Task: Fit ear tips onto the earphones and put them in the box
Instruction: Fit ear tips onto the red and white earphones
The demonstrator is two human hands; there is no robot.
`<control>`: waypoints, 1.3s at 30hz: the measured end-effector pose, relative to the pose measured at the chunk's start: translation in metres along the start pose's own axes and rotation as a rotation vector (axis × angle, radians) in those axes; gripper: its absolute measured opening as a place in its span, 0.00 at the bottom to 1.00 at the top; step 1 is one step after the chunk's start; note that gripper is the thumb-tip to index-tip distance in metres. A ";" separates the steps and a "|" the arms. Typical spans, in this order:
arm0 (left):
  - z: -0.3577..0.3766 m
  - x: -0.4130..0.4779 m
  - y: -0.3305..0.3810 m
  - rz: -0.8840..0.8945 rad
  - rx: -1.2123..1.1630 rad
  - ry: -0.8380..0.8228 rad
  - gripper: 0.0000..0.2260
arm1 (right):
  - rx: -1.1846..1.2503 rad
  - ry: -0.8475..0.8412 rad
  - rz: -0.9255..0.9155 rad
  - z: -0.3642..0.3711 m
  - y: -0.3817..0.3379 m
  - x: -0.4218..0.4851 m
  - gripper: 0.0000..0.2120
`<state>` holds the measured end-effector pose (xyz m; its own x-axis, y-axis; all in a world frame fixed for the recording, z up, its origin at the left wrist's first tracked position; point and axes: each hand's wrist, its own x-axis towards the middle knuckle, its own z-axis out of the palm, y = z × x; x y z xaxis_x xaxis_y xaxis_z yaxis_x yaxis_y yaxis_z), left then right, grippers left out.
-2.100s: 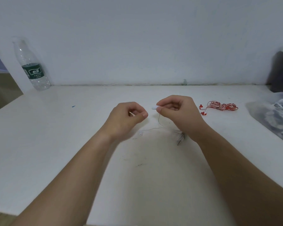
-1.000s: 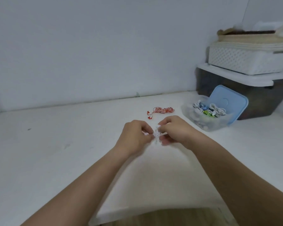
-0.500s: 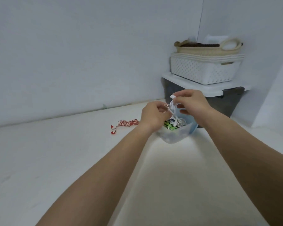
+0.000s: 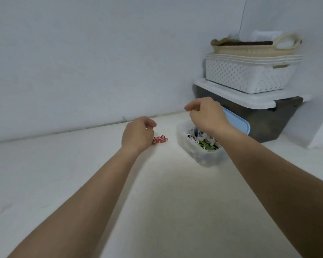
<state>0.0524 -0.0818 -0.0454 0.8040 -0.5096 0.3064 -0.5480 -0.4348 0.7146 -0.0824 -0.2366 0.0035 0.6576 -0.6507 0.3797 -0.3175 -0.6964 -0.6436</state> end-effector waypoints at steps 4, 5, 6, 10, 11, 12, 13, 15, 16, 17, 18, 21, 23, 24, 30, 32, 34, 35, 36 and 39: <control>-0.011 0.005 -0.049 -0.057 0.341 -0.142 0.23 | 0.089 -0.105 -0.082 0.045 -0.032 0.003 0.17; -0.008 0.002 -0.051 -0.054 0.359 -0.178 0.25 | 0.097 -0.175 -0.086 0.054 -0.036 0.001 0.19; -0.005 0.000 -0.055 -0.045 0.364 -0.199 0.25 | 0.087 -0.253 -0.082 0.065 -0.040 0.000 0.21; -0.001 -0.008 -0.065 -0.012 0.301 -0.137 0.19 | -0.181 -0.455 -0.111 0.108 -0.042 -0.003 0.28; -0.001 -0.009 -0.065 -0.005 0.279 -0.109 0.18 | -0.261 -0.475 -0.117 0.116 -0.040 -0.004 0.29; -0.001 -0.009 -0.066 0.005 0.249 -0.087 0.17 | -0.335 -0.489 -0.116 0.123 -0.038 -0.004 0.29; -0.003 -0.010 -0.067 0.008 0.218 -0.079 0.17 | -0.404 -0.496 -0.117 0.129 -0.037 -0.005 0.29; -0.007 -0.010 -0.066 0.004 0.147 -0.079 0.15 | -0.523 -0.471 -0.141 0.138 -0.033 -0.009 0.26; -0.010 -0.010 -0.065 -0.002 0.103 -0.084 0.14 | -0.566 -0.434 -0.163 0.140 -0.031 -0.012 0.24; -0.015 -0.011 -0.063 -0.009 0.046 -0.090 0.12 | -0.590 -0.392 -0.186 0.142 -0.030 -0.013 0.22; -0.020 -0.013 -0.063 -0.019 -0.012 -0.096 0.11 | -0.599 -0.351 -0.206 0.143 -0.031 -0.015 0.19; -0.033 -0.021 -0.062 -0.082 -0.176 -0.108 0.09 | -0.503 -0.305 -0.210 0.141 -0.033 -0.016 0.09; -0.044 -0.029 -0.065 -0.186 -0.348 -0.121 0.08 | -0.312 -0.368 -0.194 0.136 -0.039 -0.019 0.06; -0.052 -0.033 -0.068 -0.248 -0.445 -0.129 0.08 | -0.206 -0.415 -0.196 0.133 -0.045 -0.023 0.05; -0.120 -0.064 -0.094 -0.483 -0.911 -0.234 0.08 | 0.032 -0.558 -0.188 0.133 -0.080 -0.062 0.09; -0.143 -0.076 -0.106 -0.526 -0.965 -0.211 0.09 | 0.063 -0.587 -0.176 0.142 -0.091 -0.079 0.09; -0.160 -0.089 -0.116 -0.545 -0.963 -0.211 0.11 | 0.087 -0.613 -0.167 0.151 -0.100 -0.093 0.09; -0.164 -0.093 -0.120 -0.547 -0.951 -0.221 0.12 | 0.082 -0.625 -0.165 0.153 -0.103 -0.098 0.09; -0.169 -0.098 -0.125 -0.545 -0.926 -0.226 0.13 | 0.064 -0.646 -0.176 0.158 -0.108 -0.103 0.09; -0.187 -0.119 -0.140 -0.535 -0.872 -0.212 0.14 | -0.091 -0.618 -0.293 0.174 -0.128 -0.121 0.19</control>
<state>0.0769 0.1782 -0.0645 0.7893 -0.5651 -0.2402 0.2921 0.0014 0.9564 -0.0025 -0.0166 -0.0754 0.9853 -0.1584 0.0634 -0.1054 -0.8575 -0.5035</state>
